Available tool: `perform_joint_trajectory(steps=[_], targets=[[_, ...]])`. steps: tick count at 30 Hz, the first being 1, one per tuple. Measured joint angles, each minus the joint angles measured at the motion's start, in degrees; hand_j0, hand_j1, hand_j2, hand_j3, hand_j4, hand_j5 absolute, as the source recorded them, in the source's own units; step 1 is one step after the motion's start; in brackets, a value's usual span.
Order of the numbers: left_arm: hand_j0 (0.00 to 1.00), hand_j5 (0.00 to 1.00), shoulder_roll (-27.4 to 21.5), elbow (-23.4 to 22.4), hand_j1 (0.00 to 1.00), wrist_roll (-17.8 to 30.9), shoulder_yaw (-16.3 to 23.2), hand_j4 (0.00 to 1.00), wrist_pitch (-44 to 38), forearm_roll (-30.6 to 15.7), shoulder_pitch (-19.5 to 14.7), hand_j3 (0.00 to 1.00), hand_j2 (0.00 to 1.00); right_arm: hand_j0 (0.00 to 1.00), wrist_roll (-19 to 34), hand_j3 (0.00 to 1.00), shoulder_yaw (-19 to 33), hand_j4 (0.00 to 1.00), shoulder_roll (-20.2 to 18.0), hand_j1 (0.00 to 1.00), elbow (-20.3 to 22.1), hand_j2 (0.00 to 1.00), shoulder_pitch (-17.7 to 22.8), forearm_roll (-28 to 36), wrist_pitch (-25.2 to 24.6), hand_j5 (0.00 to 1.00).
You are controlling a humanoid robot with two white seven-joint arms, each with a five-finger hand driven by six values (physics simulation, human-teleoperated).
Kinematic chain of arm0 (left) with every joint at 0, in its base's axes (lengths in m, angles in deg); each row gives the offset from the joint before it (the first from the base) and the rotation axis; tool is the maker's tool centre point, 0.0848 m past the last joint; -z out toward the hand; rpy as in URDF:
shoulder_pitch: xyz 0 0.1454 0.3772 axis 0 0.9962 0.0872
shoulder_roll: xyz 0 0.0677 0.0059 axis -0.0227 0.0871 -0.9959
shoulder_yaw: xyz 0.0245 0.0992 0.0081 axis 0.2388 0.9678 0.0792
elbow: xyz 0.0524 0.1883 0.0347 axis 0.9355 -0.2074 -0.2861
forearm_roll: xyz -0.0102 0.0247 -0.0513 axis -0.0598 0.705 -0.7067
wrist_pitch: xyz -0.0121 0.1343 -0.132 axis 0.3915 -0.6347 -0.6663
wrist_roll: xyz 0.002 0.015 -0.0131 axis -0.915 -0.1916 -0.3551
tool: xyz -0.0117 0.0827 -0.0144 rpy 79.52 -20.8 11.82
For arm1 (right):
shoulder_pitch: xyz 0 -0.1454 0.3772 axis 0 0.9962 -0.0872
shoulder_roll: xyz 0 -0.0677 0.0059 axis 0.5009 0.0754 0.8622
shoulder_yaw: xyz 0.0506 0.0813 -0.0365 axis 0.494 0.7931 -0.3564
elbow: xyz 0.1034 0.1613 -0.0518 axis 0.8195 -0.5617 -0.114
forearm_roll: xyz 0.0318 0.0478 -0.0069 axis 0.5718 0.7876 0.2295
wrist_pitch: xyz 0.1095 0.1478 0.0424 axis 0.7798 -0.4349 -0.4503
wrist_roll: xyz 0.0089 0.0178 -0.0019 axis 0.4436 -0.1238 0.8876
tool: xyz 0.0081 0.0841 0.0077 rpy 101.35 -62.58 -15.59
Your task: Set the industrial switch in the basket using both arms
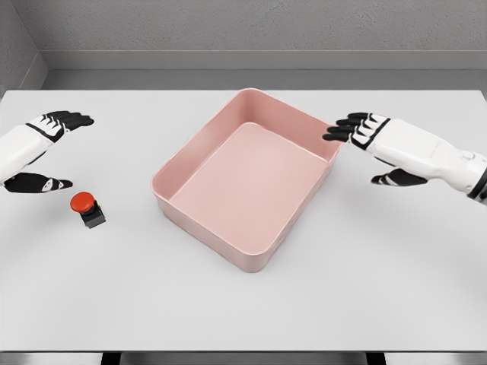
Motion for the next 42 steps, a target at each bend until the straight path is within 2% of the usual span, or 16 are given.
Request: perform_joint_trajectory(steps=[10, 15, 20, 24, 29, 30, 32, 35, 38, 42], targets=[[1.0, 1.0, -0.44, 0.16, 1.0, 0.26, -0.02, 1.0, 0.0, 0.32, 0.44, 1.0, 1.0, 1.0, 0.97, 1.0, 1.37, 1.0, 0.16, 1.0, -1.22, 1.0, 0.44, -0.43, 0.03, 1.0], [1.0, 1.0, -0.75, -0.03, 1.0, 1.13, -0.18, 1.0, 0.0, 2.17, 0.44, 1.0, 1.0, 1.0, 2.81, 1.0, 6.58, 1.0, -0.11, 1.0, -5.72, 1.0, 0.88, -0.87, 0.14, 1.0], [1.0, 1.0, -1.51, -0.29, 1.0, 1.36, -0.04, 1.0, 0.01, 3.78, 1.14, 1.0, 1.0, 1.0, 2.92, 1.0, 7.18, 1.0, -0.95, 1.0, -9.57, 1.0, 0.88, -2.05, -0.26, 1.0], [1.0, 1.0, -2.18, -0.39, 1.0, 1.39, 0.02, 1.0, 0.01, 4.65, 1.67, 1.0, 1.0, 1.0, 2.72, 1.0, 3.23, 1.0, -1.18, 1.0, -13.05, 1.0, -3.86, -3.53, -3.61, 1.0], [1.0, 1.0, -3.24, -0.38, 1.0, 1.4, 0.07, 1.0, 0.01, 5.05, 2.2, 1.0, 1.0, 1.0, 2.67, 1.0, -1.7, 1.0, -1.11, 1.0, -18.58, 1.0, -9.93, -5.15, -5.29, 1.0], [1.0, 1.0, -3.41, -0.37, 1.0, 1.4, 0.11, 1.0, 0.01, 5.36, 2.17, 1.0, 1.0, 1.0, 2.71, 1.0, -2.86, 1.0, -1.01, 1.0, -19.5, 1.0, -12.41, -5.68, -5.35, 1.0], [1.0, 1.0, -3.72, -0.36, 1.0, 1.4, 0.33, 1.0, 0.0, 6.02, 2.2, 1.0, 1.0, 1.0, 2.62, 1.0, -6.65, 1.0, -0.81, 1.0, -21.78, 1.0, -16.61, -6.01, -5.62, 1.0], [1.0, 1.0, -4.24, -0.36, 1.0, 1.88, 1.25, 1.0, 0.01, 6.49, 2.2, 1.0, 1.0, 1.0, 2.58, 1.0, -11.95, 1.0, 0.12, 1.0, -24.71, 1.0, -19.95, -6.49, -5.7, 1.0], [1.0, 1.0, -4.46, -0.27, 1.0, 2.18, 1.93, 1.0, 0.01, 7.66, 2.02, 1.0, 1.0, 1.0, 2.59, 1.0, -15.71, 1.0, 1.7, 1.0, -26.27, 1.0, -20.13, -6.79, -5.75, 1.0], [1.0, 1.0, -4.52, -0.01, 1.0, 2.37, 2.46, 1.0, 0.01, 8.7, 2.02, 1.0, 1.0, 1.0, 2.53, 1.0, -17.58, 1.0, 3.17, 1.0, -29.33, 1.0, -21.44, -7.83, -6.3, 1.0]])
